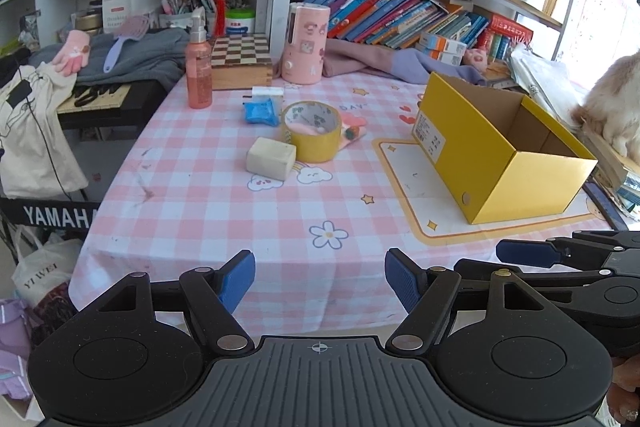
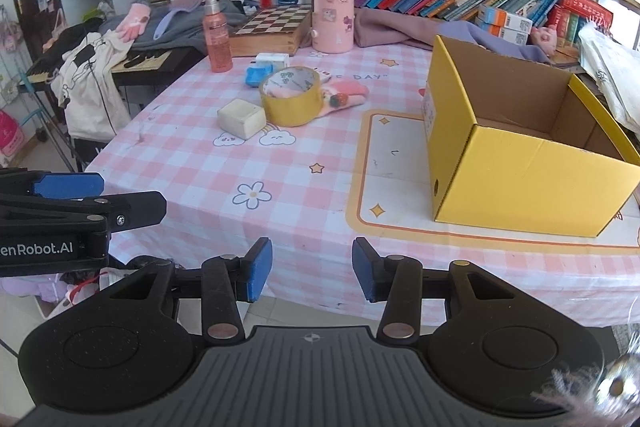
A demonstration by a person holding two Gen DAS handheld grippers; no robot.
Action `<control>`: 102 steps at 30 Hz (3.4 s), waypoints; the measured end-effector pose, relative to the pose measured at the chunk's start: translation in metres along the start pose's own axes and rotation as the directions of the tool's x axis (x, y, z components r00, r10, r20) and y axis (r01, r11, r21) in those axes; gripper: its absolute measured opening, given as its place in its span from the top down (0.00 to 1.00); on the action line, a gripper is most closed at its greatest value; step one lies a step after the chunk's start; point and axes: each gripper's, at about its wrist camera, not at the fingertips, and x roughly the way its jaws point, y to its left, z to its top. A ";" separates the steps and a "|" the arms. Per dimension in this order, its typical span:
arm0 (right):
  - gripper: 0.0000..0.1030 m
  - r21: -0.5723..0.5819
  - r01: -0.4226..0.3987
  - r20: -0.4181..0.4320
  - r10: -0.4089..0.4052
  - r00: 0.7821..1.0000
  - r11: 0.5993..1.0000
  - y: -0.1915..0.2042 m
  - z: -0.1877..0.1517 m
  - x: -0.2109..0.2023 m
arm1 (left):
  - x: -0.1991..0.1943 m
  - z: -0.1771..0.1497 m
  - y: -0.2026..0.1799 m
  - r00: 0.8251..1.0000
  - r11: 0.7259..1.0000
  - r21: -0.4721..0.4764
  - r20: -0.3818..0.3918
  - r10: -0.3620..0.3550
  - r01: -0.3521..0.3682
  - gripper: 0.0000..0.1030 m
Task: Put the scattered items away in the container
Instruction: 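Withdraw both tools from the box back toward the table items, then grasp the cream soap bar with the left gripper, then grasp the yellow tape roll with the right gripper while the left holds the soap, then carry the soap bar and tape roll over the yellow box with both grippers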
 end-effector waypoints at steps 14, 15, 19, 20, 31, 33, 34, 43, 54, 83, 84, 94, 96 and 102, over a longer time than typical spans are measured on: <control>0.58 -0.041 -0.037 -0.020 0.036 0.999 0.998 -0.005 0.038 0.045 | 0.039 0.029 0.014 0.999 0.999 -0.019 -0.017 0.035 -0.035 0.29; 0.58 -0.045 -0.041 -0.023 0.040 0.999 0.998 -0.006 0.042 0.050 | 0.044 0.031 0.015 0.999 0.999 -0.020 -0.020 0.037 -0.038 0.29; 0.58 -0.059 -0.055 -0.044 0.052 0.998 0.997 -0.008 0.056 0.069 | 0.061 0.041 0.021 0.998 0.998 -0.031 -0.038 0.046 -0.047 0.29; 0.58 -0.061 -0.057 -0.048 0.054 0.997 0.997 -0.009 0.059 0.073 | 0.066 0.043 0.023 0.998 0.998 -0.033 -0.043 0.050 -0.051 0.29; 0.57 -0.057 -0.052 -0.065 0.048 0.997 0.997 -0.027 0.098 0.122 | 0.122 0.071 0.033 0.993 0.995 -0.001 -0.076 0.095 -0.095 0.24; 0.56 -0.056 -0.049 -0.063 0.045 0.997 0.997 -0.031 0.105 0.129 | 0.134 0.075 0.033 0.992 0.995 0.017 -0.083 0.098 -0.097 0.24; 0.55 -0.057 -0.048 -0.063 0.044 0.997 0.997 -0.032 0.109 0.133 | 0.139 0.076 0.033 0.991 0.995 0.026 -0.088 0.102 -0.100 0.24; 0.50 -0.059 -0.055 -0.067 0.051 0.996 0.997 -0.043 0.134 0.159 | 0.181 0.088 0.031 0.992 0.987 0.128 -0.069 0.106 -0.096 0.24; 0.40 -0.096 -0.108 -0.081 0.101 0.992 0.989 -0.033 0.154 0.182 | 0.210 0.085 0.043 0.988 0.990 0.116 -0.125 0.092 -0.077 0.48; 0.19 -0.274 -0.124 -0.105 0.098 0.990 0.954 0.021 0.170 0.251 | 0.136 0.074 0.090 0.979 0.978 -0.111 -0.127 0.162 -0.176 0.53; 0.19 -0.267 -0.126 -0.092 0.105 0.990 0.955 0.020 0.172 0.247 | 0.135 0.075 0.090 0.980 0.979 -0.109 -0.122 0.158 -0.172 0.53; 0.19 -0.178 -0.107 0.022 0.113 0.993 0.978 0.000 0.186 0.195 | 0.122 0.092 0.072 0.993 0.990 -0.082 -0.043 0.110 -0.113 0.53; 0.19 -0.165 -0.106 0.039 0.114 0.993 0.981 -0.004 0.186 0.184 | 0.119 0.094 0.067 0.995 0.992 -0.071 -0.023 0.101 -0.102 0.53; 0.19 -0.138 -0.107 0.062 0.116 0.991 0.985 -0.011 0.177 0.157 | 0.101 0.099 0.053 0.996 0.996 -0.038 0.028 0.082 -0.081 0.53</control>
